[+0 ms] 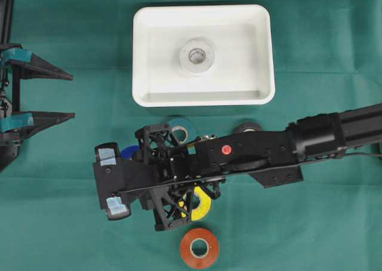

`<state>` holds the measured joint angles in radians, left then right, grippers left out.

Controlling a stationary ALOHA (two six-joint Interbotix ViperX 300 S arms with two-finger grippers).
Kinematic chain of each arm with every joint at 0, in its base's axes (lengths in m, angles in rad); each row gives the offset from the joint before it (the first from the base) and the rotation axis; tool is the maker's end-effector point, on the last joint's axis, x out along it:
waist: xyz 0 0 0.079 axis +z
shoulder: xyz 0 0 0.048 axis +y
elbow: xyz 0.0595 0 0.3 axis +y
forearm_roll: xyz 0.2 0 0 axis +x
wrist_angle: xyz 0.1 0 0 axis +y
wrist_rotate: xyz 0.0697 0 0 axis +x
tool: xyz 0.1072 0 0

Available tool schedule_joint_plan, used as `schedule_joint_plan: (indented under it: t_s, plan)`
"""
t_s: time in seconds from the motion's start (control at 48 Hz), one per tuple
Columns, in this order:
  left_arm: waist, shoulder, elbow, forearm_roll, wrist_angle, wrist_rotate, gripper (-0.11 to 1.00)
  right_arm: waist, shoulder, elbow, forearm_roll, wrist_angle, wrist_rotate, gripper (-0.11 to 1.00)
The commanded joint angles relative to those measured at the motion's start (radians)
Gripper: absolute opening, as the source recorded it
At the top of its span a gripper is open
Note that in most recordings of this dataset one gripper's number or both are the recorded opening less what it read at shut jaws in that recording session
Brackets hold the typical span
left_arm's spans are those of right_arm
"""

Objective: Pick up the tape from a random location and place it into the white case.
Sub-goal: 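Close the right gripper on the blue roll's rim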

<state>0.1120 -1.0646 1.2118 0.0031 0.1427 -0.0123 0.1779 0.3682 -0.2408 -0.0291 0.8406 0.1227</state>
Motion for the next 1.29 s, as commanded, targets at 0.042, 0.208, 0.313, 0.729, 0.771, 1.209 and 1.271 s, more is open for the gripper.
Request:
schedule_joint_plan:
  t_s: [0.042,0.208,0.313,0.729,0.771,1.209,1.271]
  plan:
    - [0.002,0.008,-0.011,-0.002,-0.003,0.002,0.93,0.0,-0.066,-0.064,-0.009,0.052,0.003,0.31]
    - [0.002,0.008,-0.011,-0.002,0.005,0.002,0.93,0.0,-0.092,-0.1,-0.009,0.098,0.003,0.31]
    - [0.002,0.009,-0.011,0.0,0.006,0.002,0.93,0.0,-0.114,-0.12,-0.018,0.123,0.003,0.31]
    - [0.002,0.008,-0.011,-0.002,0.006,0.002,0.93,0.002,-0.141,-0.132,-0.037,0.144,0.003,0.31]
    - [0.002,0.009,-0.011,-0.002,0.006,0.002,0.93,0.002,-0.141,-0.132,-0.037,0.144,0.003,0.31]
    - [0.002,0.009,-0.011,0.0,0.006,0.0,0.93,0.002,-0.141,-0.132,-0.038,0.144,0.003,0.31]
    - [0.003,0.009,-0.011,-0.002,0.006,0.0,0.93,0.0,-0.141,-0.132,-0.038,0.144,0.003,0.31]
